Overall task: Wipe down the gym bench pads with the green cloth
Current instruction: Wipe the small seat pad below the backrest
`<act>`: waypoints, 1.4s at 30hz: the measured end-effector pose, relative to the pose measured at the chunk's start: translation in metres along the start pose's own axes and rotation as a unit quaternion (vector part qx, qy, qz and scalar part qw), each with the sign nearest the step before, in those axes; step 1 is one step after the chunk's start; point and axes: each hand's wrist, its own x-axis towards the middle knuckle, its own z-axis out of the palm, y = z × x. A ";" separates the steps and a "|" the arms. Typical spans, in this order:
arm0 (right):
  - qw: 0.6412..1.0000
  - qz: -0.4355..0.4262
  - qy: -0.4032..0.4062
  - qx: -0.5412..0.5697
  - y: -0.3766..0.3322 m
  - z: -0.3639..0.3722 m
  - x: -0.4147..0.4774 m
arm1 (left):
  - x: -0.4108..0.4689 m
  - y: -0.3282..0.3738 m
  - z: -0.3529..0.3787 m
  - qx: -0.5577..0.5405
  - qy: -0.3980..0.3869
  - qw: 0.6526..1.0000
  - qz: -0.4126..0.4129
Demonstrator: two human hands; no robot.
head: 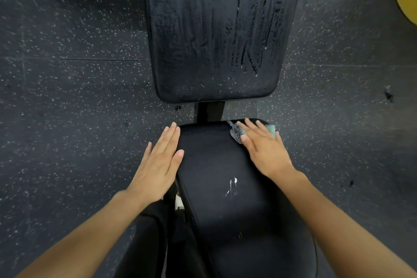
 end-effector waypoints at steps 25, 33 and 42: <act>1.000 -0.015 -0.009 -0.022 0.000 -0.003 0.038 | 0.000 0.002 0.006 -0.060 0.027 0.998 -0.023; 0.995 -0.089 -0.032 -0.039 -0.011 0.003 -0.032 | 0.002 -0.005 0.008 -0.104 0.029 0.994 -0.010; 0.993 -0.115 -0.037 -0.011 -0.032 0.014 -0.017 | 0.003 -0.006 0.009 -0.065 0.034 0.997 0.004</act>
